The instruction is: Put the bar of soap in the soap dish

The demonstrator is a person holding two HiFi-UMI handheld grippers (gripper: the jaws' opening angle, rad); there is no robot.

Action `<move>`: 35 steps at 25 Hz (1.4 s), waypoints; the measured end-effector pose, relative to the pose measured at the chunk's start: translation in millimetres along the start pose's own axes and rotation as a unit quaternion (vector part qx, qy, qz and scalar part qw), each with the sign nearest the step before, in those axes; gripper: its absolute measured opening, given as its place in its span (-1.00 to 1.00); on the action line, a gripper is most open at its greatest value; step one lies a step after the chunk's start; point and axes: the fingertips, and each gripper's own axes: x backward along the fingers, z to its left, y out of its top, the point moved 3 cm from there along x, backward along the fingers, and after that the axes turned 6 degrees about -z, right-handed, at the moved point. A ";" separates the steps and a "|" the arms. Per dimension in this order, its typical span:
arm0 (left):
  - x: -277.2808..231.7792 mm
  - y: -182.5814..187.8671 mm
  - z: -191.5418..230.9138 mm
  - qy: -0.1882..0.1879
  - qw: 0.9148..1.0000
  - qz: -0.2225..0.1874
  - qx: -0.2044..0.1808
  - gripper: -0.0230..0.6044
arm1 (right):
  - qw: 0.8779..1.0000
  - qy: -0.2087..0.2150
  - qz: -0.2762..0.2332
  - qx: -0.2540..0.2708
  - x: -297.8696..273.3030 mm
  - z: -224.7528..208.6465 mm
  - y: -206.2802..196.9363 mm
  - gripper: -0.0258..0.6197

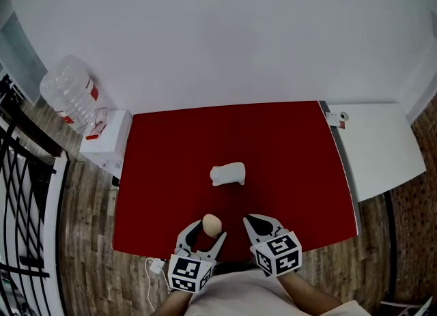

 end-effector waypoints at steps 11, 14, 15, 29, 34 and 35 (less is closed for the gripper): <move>-23.8 -0.8 21.7 -0.020 1.000 0.009 0.007 -0.04 | 1.000 -0.019 0.012 -0.007 -23.6 -8.5 1.3 -0.91; -31.5 -0.6 26.3 -0.026 1.000 0.011 0.008 -0.04 | 0.999 -0.027 0.014 -0.010 -27.9 -13.0 1.3 -0.91; -34.4 -0.3 28.7 -0.027 1.000 0.011 0.009 -0.04 | 0.999 -0.029 0.016 -0.011 -30.3 -14.6 1.7 -0.91; -91.5 -16.1 69.8 -0.036 0.999 0.031 0.005 -0.04 | 0.998 -0.066 0.014 -0.012 -85.6 -57.7 -1.8 -0.91; -110.4 -28.1 78.1 -0.042 0.998 0.040 0.003 -0.04 | 0.997 -0.069 0.019 -0.018 -101.4 -67.4 -7.1 -0.91; -114.3 -30.8 79.3 -0.044 0.998 0.043 0.003 -0.04 | 0.997 -0.070 0.019 -0.020 -103.9 -70.1 -8.0 -0.91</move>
